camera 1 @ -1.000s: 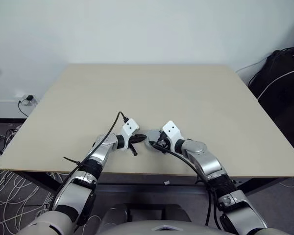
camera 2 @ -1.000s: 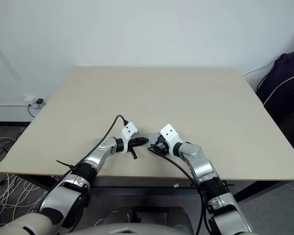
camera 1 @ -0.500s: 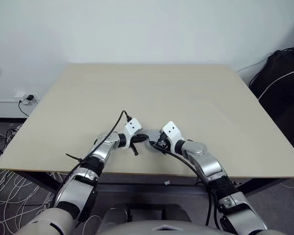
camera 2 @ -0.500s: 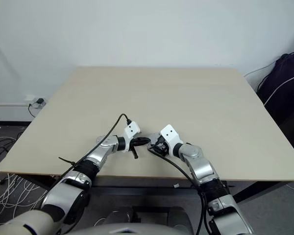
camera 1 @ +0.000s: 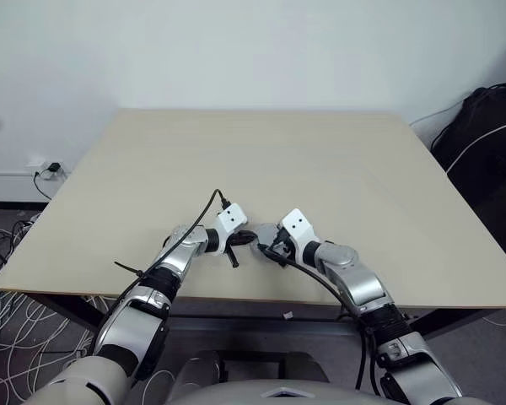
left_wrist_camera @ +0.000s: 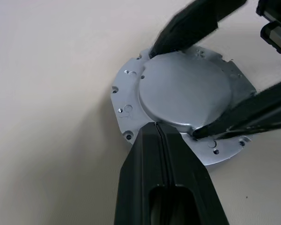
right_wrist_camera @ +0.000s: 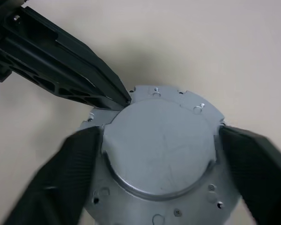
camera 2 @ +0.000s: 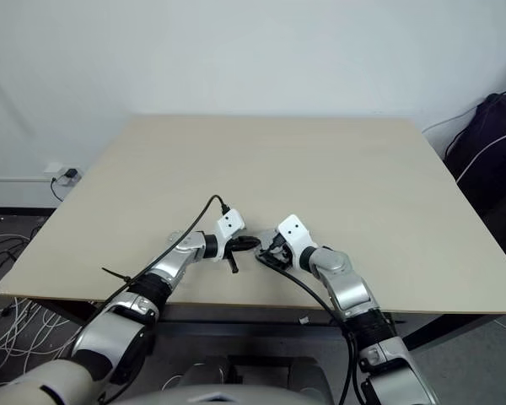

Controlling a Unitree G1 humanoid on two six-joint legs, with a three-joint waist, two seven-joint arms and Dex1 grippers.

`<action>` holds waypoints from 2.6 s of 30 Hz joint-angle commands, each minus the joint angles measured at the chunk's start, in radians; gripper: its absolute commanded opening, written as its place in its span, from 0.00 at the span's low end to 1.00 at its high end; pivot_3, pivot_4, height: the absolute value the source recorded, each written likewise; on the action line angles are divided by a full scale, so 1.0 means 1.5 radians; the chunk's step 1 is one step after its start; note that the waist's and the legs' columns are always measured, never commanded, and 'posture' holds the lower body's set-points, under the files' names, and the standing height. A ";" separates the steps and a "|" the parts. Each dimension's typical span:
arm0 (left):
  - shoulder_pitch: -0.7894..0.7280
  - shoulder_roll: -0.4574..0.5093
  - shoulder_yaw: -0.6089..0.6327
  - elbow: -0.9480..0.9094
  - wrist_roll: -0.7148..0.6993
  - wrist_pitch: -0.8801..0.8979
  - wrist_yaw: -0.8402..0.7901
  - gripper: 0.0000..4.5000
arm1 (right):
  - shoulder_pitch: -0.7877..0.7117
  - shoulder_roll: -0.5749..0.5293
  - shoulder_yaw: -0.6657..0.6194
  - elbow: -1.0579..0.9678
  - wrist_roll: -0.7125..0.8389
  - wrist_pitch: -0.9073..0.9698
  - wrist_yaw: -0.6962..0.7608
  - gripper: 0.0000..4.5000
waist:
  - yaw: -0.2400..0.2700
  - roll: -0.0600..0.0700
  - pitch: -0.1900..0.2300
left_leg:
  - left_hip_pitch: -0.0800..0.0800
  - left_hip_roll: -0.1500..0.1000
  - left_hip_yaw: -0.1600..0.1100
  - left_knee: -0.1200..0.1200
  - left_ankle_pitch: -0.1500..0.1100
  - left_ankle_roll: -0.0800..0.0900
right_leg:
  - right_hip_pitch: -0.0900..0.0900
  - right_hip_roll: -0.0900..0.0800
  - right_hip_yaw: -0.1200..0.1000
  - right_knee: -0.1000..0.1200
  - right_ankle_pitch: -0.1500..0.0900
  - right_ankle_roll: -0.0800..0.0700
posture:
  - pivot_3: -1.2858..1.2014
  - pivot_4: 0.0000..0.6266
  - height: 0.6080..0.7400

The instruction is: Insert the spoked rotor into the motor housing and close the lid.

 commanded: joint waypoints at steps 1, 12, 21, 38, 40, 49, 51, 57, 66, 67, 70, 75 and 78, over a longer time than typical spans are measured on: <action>-0.015 -0.008 -0.008 0.007 0.003 -0.005 -0.007 0.00 | 0.008 -0.002 0.005 0.007 -0.009 0.014 0.005 1.00 | 0.000 0.000 0.000 | 0.000 0.000 0.000 0.000 0.000 0.000 | 0.000 0.000 0.000 0.000 0.000 0.000 | 0.52 0.00 1.00; -0.022 -0.011 -0.006 0.017 0.004 -0.011 -0.004 0.00 | 0.013 -0.001 -0.021 -0.066 0.032 -0.009 0.035 1.00 | 0.002 0.000 0.000 | -0.001 0.000 0.000 0.000 0.000 0.000 | 0.000 0.000 0.000 0.000 0.000 0.000 | 0.52 0.00 1.00; -0.027 -0.014 -0.006 0.030 0.006 -0.019 -0.003 0.00 | 0.028 -0.008 -0.055 -0.144 0.055 -0.006 0.033 1.00 | 0.002 -0.001 0.001 | -0.002 0.000 0.000 -0.001 0.000 0.000 | 0.000 0.000 0.000 0.000 0.000 0.001 | 0.52 0.00 1.00; -0.033 -0.020 -0.006 0.049 0.007 -0.033 -0.002 0.00 | 0.081 -0.039 -0.238 -0.350 0.301 0.449 0.007 1.00 | 0.008 -0.001 0.001 | -0.004 0.000 -0.001 0.000 0.000 0.000 | 0.000 0.000 0.000 0.000 0.000 0.001 | 0.52 0.00 1.00; -0.033 -0.020 -0.006 0.052 0.007 -0.035 -0.001 0.00 | 0.067 -0.031 -0.265 -0.344 0.325 0.491 -0.011 1.00 | 0.008 -0.001 0.001 | -0.004 0.000 -0.001 0.000 0.000 0.000 | 0.000 0.000 0.000 0.000 0.000 0.001 | 0.52 0.00 1.00; -0.034 -0.020 -0.005 0.060 0.008 -0.043 -0.001 0.00 | -0.015 0.089 -0.429 -0.263 0.364 0.660 -0.164 1.00 | 0.010 -0.001 0.001 | -0.004 0.000 0.000 0.000 0.000 0.000 | -0.001 0.000 0.000 0.000 0.000 0.001 | 0.52 0.00 1.00; -0.035 -0.020 -0.006 0.061 0.009 -0.044 -0.001 0.00 | -0.040 0.122 -0.477 -0.240 0.360 0.685 -0.203 1.00 | 0.011 -0.001 0.001 | -0.004 0.000 0.000 0.000 0.000 0.001 | -0.001 0.000 0.000 0.001 0.000 0.002 | 0.52 0.00 1.00; -0.036 -0.017 -0.007 0.064 0.011 -0.047 -0.003 0.00 | -0.057 0.157 -0.512 -0.237 0.362 0.739 -0.241 1.00 | 0.009 -0.001 0.001 | -0.004 -0.001 0.000 0.000 0.000 0.001 | -0.002 0.000 0.000 0.001 0.000 0.001 | 0.52 0.00 1.00; -0.034 -0.015 -0.006 0.065 0.011 -0.049 -0.004 0.00 | -0.093 0.204 -0.585 -0.211 0.366 0.808 -0.264 1.00 | 0.003 0.000 0.000 | -0.003 0.000 0.000 0.000 0.000 0.001 | -0.002 0.000 0.000 0.001 0.000 0.002 | 0.52 0.00 1.00; -0.034 -0.015 -0.006 0.065 0.011 -0.049 -0.004 0.00 | -0.097 0.208 -0.592 -0.205 0.366 0.808 -0.267 1.00 | 0.003 0.000 0.000 | -0.003 -0.001 0.000 0.000 0.000 0.001 | -0.002 0.000 0.000 0.001 0.000 0.002 | 0.52 0.00 1.00; -0.033 -0.015 -0.005 0.064 0.011 -0.049 -0.004 0.00 | -0.105 0.216 -0.602 -0.192 0.360 0.808 -0.272 1.00 | 0.002 0.000 0.000 | -0.003 -0.001 0.000 0.000 0.000 0.001 | -0.002 0.000 0.000 0.001 0.000 0.002 | 0.52 0.00 1.00; -0.034 -0.014 -0.005 0.063 0.011 -0.048 -0.004 0.00 | -0.109 0.230 -0.614 -0.153 0.338 0.779 -0.287 1.00 | 0.001 0.000 0.000 | -0.003 -0.001 0.000 0.000 0.000 0.001 | -0.002 0.000 0.000 0.001 0.000 0.002 | 0.52 0.00 1.00; -0.034 -0.014 -0.005 0.062 0.011 -0.047 -0.005 0.00 | -0.111 0.236 -0.614 -0.134 0.333 0.765 -0.291 1.00 | 0.001 0.000 0.000 | -0.003 -0.001 0.000 0.000 0.000 0.001 | -0.002 0.000 0.000 0.001 0.000 0.002 | 0.52 0.00 1.00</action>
